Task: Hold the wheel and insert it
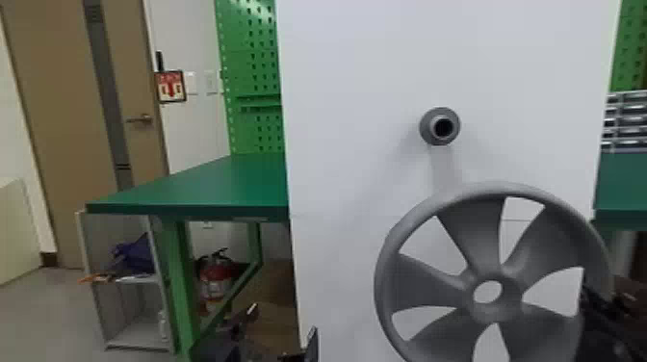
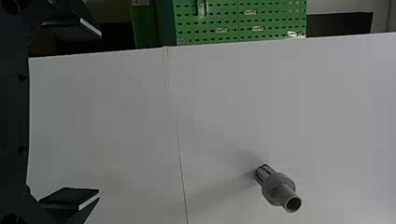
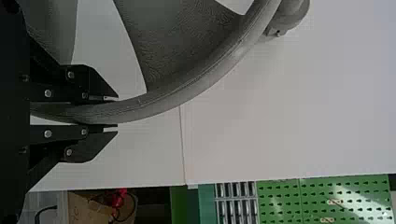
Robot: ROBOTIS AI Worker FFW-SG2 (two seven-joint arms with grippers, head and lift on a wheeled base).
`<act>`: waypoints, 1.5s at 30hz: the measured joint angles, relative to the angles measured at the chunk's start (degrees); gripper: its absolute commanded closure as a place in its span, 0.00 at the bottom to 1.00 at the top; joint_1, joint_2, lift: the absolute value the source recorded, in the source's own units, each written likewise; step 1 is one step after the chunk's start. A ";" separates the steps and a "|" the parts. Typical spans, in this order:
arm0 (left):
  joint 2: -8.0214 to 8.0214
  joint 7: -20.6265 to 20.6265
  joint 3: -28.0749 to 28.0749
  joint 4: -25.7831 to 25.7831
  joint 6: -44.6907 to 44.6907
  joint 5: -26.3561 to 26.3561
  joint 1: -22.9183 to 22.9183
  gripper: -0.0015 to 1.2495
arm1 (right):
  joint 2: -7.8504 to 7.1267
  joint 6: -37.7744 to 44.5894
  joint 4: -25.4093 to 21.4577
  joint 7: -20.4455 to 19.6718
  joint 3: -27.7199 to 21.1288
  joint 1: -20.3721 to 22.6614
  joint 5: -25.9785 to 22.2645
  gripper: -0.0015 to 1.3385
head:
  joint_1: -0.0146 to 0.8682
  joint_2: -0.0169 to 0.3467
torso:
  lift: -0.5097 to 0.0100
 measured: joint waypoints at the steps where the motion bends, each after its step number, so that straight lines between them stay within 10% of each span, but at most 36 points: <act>1: 0.00 0.00 -0.04 0.02 0.00 0.00 -0.02 0.08 | 0.00 0.23 -0.13 0.00 -0.02 -0.29 0.00 0.81 | 0.28 0.88 | 0.02; 45: 0.04 -0.05 -1.52 1.28 0.00 -0.51 -0.97 0.08 | 0.00 6.00 -1.72 -0.14 0.60 -12.59 1.46 0.81 | 0.28 0.88 | 0.02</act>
